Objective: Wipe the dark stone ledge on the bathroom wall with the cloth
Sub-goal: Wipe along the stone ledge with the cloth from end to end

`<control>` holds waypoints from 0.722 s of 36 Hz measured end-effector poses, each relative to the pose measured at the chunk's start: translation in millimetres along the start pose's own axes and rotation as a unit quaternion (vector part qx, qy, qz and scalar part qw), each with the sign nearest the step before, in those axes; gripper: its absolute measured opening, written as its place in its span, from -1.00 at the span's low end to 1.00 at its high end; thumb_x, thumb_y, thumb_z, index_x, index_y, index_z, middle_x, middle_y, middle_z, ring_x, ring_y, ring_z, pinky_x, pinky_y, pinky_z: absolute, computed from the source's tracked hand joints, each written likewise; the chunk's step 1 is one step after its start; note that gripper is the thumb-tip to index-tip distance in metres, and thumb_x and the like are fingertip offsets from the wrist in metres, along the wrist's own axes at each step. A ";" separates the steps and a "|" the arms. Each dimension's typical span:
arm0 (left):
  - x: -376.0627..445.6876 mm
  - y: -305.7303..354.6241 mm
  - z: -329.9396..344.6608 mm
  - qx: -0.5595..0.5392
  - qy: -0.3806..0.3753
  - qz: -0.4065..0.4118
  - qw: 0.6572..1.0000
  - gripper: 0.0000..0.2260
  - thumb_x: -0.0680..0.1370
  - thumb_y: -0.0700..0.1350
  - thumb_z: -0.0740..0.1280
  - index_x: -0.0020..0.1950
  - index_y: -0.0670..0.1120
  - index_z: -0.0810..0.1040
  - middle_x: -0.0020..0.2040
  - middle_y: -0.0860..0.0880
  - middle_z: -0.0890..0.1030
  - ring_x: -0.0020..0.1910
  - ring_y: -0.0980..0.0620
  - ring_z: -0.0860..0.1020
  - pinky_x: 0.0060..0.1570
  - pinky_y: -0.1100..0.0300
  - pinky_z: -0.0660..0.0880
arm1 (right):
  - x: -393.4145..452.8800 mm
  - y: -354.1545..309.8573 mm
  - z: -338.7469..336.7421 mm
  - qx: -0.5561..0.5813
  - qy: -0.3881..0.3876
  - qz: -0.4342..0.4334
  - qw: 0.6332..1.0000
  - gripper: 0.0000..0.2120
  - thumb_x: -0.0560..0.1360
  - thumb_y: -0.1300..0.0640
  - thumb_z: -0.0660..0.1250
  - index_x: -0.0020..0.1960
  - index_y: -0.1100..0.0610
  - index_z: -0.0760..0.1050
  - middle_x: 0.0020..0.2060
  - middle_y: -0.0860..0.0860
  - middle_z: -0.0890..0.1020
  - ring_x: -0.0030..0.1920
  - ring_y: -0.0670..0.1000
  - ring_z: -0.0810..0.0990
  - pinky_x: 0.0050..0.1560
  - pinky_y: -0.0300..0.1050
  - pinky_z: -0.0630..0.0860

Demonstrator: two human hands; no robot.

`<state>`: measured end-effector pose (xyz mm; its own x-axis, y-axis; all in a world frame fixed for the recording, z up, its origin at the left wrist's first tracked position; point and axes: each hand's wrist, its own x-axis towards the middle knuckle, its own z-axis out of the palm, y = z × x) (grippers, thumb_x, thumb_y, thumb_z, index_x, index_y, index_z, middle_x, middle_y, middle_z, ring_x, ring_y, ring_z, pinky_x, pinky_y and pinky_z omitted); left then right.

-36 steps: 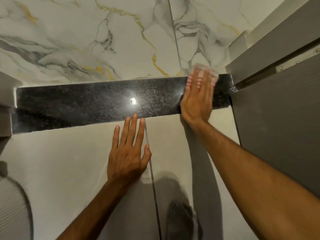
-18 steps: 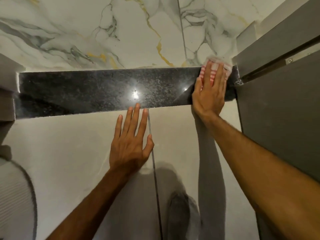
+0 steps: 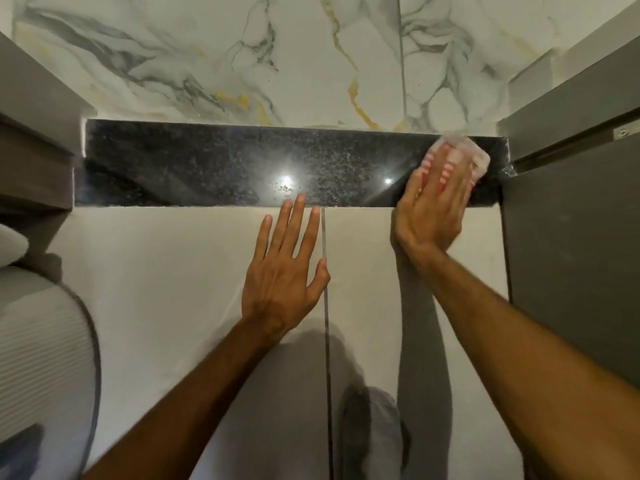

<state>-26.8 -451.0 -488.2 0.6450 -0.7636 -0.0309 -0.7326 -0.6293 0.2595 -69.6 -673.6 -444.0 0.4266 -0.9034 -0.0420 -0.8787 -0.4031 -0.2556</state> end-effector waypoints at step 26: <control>-68.5 -55.2 -19.5 0.033 0.051 -0.127 0.990 -0.36 0.73 0.14 0.09 0.77 -0.11 0.16 0.77 -0.22 0.15 0.75 -0.23 0.13 0.72 -0.27 0.13 | -96.5 -40.1 20.7 0.000 -0.101 -0.368 0.924 -0.33 0.79 -0.08 0.11 0.82 -0.08 -0.09 0.82 -0.03 -0.07 0.82 -0.01 -0.10 0.82 0.05 0.06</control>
<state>-26.3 -361.2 -481.6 0.8263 -0.5631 0.0110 -0.5545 -0.8098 0.1915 -71.1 -567.3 -449.7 0.9400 -0.3394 -0.0362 -0.3351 -0.8974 -0.2872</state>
